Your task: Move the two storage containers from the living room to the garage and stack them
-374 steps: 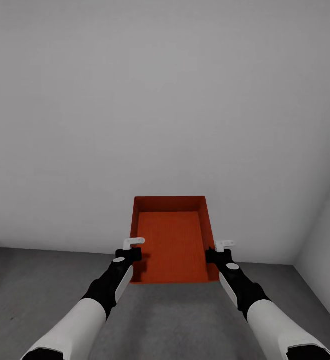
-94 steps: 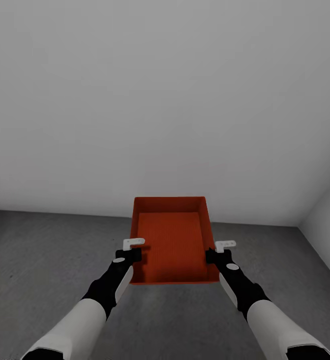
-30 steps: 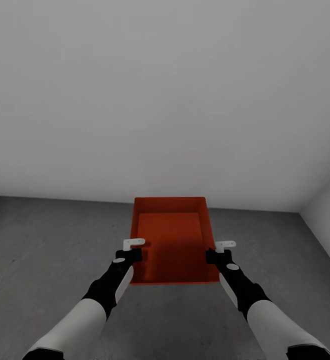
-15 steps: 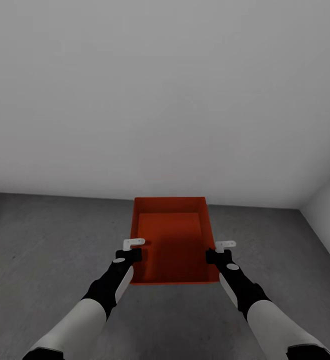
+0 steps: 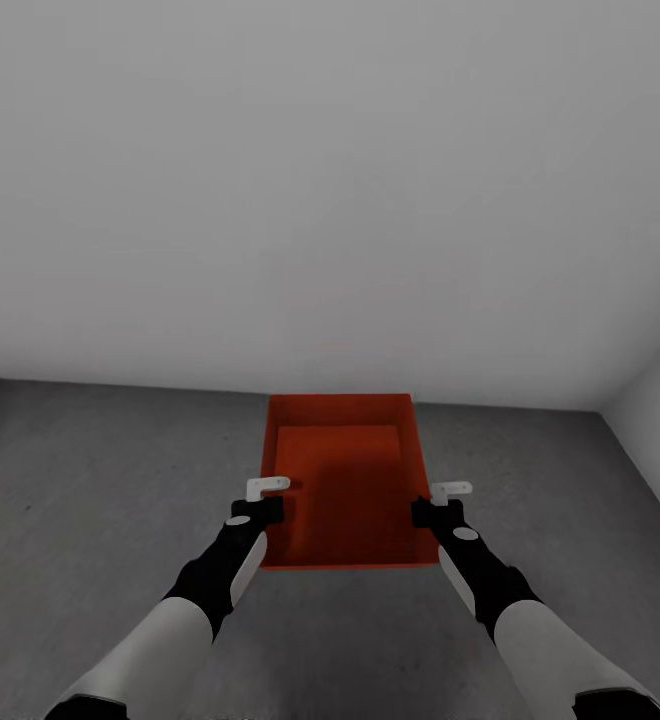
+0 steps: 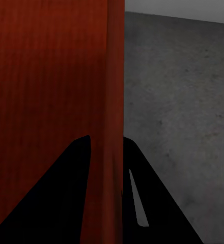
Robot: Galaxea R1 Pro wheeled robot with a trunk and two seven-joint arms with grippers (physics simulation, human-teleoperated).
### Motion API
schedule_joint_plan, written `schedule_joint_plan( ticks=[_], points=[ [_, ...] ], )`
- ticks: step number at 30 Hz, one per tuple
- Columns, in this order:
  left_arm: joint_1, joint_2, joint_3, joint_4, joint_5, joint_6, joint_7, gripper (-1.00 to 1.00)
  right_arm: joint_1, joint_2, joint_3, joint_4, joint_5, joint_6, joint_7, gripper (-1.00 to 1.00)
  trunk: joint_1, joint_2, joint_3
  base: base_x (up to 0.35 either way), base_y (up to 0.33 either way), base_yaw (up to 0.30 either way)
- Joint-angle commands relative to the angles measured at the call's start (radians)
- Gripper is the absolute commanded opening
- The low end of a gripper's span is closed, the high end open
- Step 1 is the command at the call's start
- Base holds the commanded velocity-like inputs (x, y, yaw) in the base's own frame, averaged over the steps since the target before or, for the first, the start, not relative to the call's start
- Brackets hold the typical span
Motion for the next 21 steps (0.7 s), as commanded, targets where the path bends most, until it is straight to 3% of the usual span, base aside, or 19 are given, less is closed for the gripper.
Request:
schedule_joint_plan(
  ticks=[1,21],
  points=[
    [-0.001,0.0,-0.003,-0.064,0.012,0.004,0.008,-1.0,0.0,0.0,0.0,0.001,0.0,0.002,-0.005,-1.0,0.0,0.0,-0.002,0.0,0.0,0.0],
    [-0.001,0.0,-0.002,-0.066,0.012,0.004,0.008,-1.0,0.0,0.0,0.0,0.001,0.0,0.002,-0.005,-1.0,0.0,0.0,-0.035,0.0,0.0,0.0]
  ],
)
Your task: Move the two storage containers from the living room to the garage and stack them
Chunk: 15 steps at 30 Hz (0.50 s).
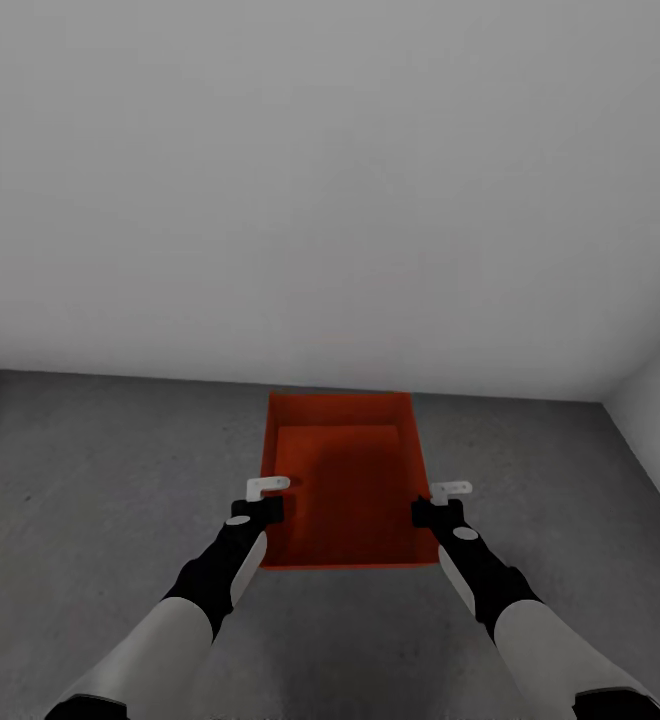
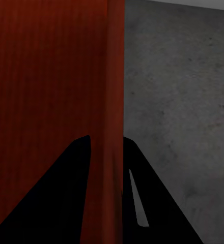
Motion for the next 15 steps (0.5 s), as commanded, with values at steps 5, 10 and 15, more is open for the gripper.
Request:
schedule_joint_plan(
  ticks=[5,10,15],
  points=[
    [-0.001,0.0,-0.003,-0.065,0.013,0.004,0.008,-1.0,0.001,0.0,-0.001,0.001,0.0,0.002,-0.005,-1.0,0.0,0.0,-0.009,0.0,0.0,0.0],
    [-0.001,0.0,-0.003,-0.065,0.012,0.004,0.008,-1.0,0.001,0.0,-0.001,0.001,0.0,0.002,-0.005,-1.0,0.0,0.0,-0.017,0.0,0.0,0.0],
    [-0.001,0.0,-0.003,-0.065,0.012,0.004,0.008,-1.0,0.001,-0.002,-0.001,0.001,0.0,0.002,-0.005,-1.0,0.0,0.0,-0.025,0.0,0.0,0.0]
  ],
)
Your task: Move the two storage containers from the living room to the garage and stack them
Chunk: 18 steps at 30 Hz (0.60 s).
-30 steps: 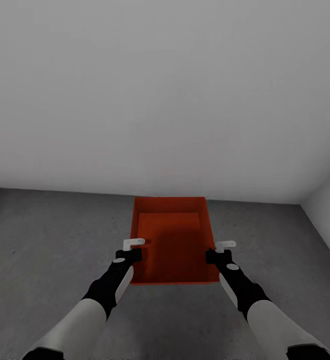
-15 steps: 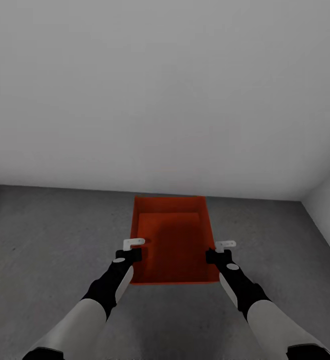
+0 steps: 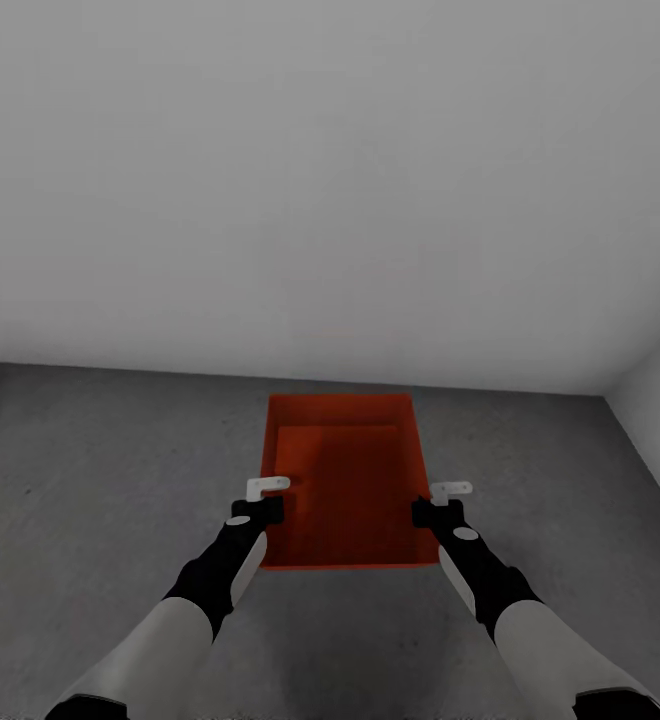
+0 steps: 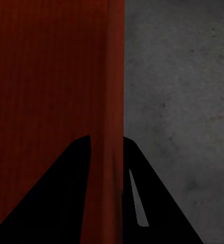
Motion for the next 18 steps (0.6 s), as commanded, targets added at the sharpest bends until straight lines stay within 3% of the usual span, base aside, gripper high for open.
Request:
schedule_joint_plan(
  ticks=[1,18],
  points=[
    [-0.001,0.0,-0.003,-0.066,0.012,0.004,0.008,-1.0,0.0,-0.001,-0.002,0.001,0.001,0.002,-0.006,-1.0,0.0,0.0,-0.002,0.0,0.0,0.0],
    [-0.001,0.0,-0.002,-0.066,0.012,0.004,0.008,-1.0,0.0,-0.001,-0.002,0.001,0.001,0.002,-0.006,-1.0,0.0,0.0,-0.03,0.0,0.0,0.0]
  ],
)
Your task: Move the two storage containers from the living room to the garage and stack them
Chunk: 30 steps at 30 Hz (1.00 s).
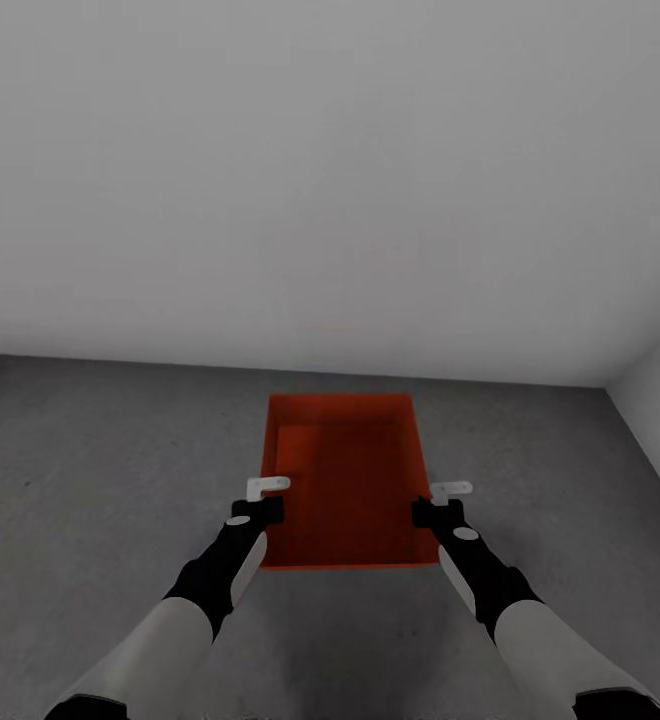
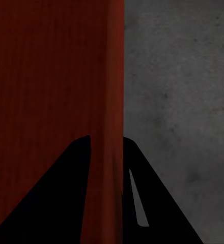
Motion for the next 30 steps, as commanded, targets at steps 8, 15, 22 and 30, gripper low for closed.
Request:
schedule_joint_plan(
  ticks=[8,15,22,30],
  points=[
    [-0.001,0.0,-0.003,-0.066,0.012,0.004,0.008,-1.0,0.0,-0.001,-0.001,0.001,0.001,0.002,-0.006,-1.0,0.0,0.0,-0.014,0.0,0.0,0.0],
    [-0.001,0.0,-0.003,-0.066,0.012,0.004,0.008,-1.0,0.0,-0.001,-0.001,0.001,0.001,0.002,-0.006,-1.0,0.0,0.0,-0.025,0.0,0.0,0.0],
    [-0.001,0.0,-0.003,-0.066,0.012,0.004,0.008,-1.0,0.0,-0.001,-0.002,0.001,0.001,0.002,-0.006,-1.0,0.0,0.0,-0.036,0.0,0.0,0.0],
    [-0.001,0.0,-0.003,-0.067,0.012,0.004,0.008,-1.0,0.0,-0.001,-0.002,0.001,0.001,0.002,-0.006,-1.0,0.0,0.0,-0.049,0.0,0.0,0.0]
  ],
)
